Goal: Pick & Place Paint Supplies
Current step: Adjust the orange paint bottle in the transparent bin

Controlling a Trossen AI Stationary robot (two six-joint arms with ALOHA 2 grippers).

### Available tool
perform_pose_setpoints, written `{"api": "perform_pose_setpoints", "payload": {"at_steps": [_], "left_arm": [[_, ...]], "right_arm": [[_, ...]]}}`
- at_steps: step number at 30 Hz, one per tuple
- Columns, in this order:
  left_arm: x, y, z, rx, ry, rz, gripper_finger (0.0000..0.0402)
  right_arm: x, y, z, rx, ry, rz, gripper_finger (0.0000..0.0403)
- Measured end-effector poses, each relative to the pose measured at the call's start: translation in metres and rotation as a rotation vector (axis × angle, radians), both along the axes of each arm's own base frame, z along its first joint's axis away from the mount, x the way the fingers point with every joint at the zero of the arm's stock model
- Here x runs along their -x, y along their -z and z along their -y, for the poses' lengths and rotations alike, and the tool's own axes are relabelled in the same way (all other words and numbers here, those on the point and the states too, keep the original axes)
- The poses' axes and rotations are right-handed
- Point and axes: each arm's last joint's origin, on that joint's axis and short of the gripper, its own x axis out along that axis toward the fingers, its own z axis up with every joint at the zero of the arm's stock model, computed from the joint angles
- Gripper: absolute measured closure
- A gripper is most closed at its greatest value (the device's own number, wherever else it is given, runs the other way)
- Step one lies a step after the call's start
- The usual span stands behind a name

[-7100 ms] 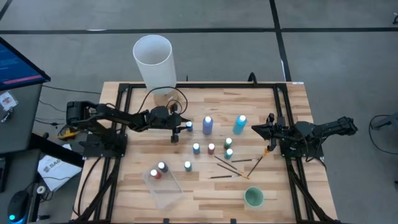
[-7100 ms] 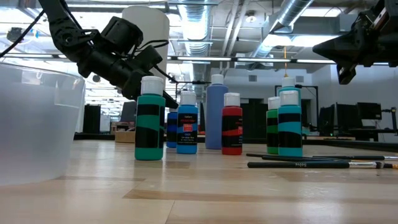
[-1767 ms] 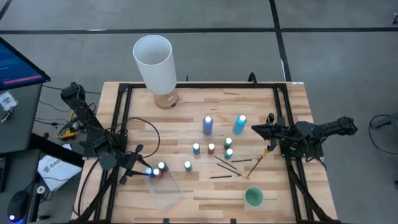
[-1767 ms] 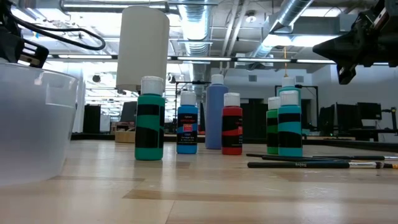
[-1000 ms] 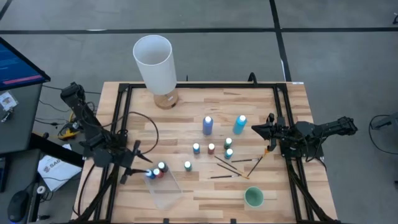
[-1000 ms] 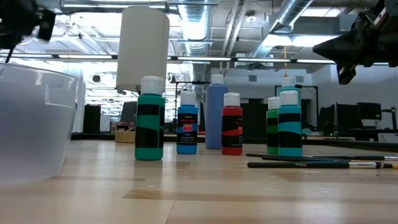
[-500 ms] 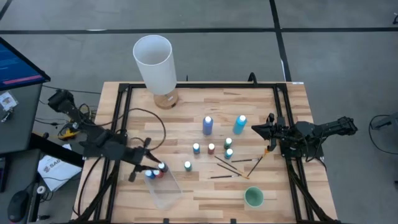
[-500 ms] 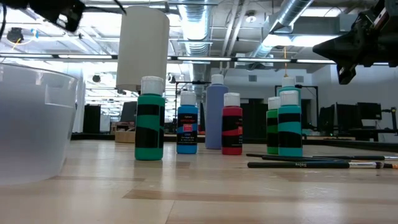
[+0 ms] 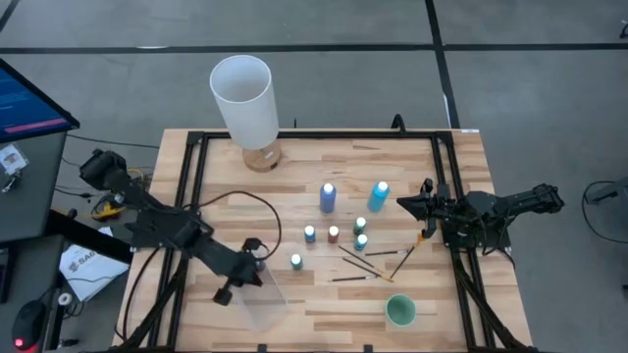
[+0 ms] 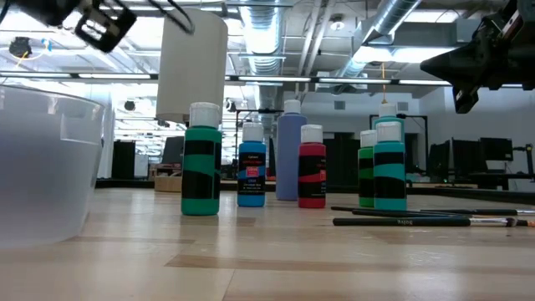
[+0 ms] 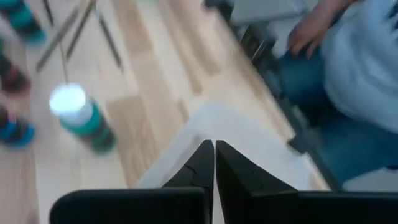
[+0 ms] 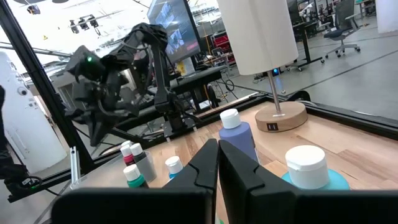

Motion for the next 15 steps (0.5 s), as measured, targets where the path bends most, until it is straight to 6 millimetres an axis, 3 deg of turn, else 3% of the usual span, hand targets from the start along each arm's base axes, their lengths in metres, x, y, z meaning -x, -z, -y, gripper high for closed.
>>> {"api": "perform_pose_setpoints", "payload": {"at_steps": [15], "left_arm": [[-0.015,0.021,0.011,-0.092,-0.012,-0.235,0.0401]], "right_arm": [[0.0,0.0,0.0,0.0,0.0,0.0,0.0394]]}}
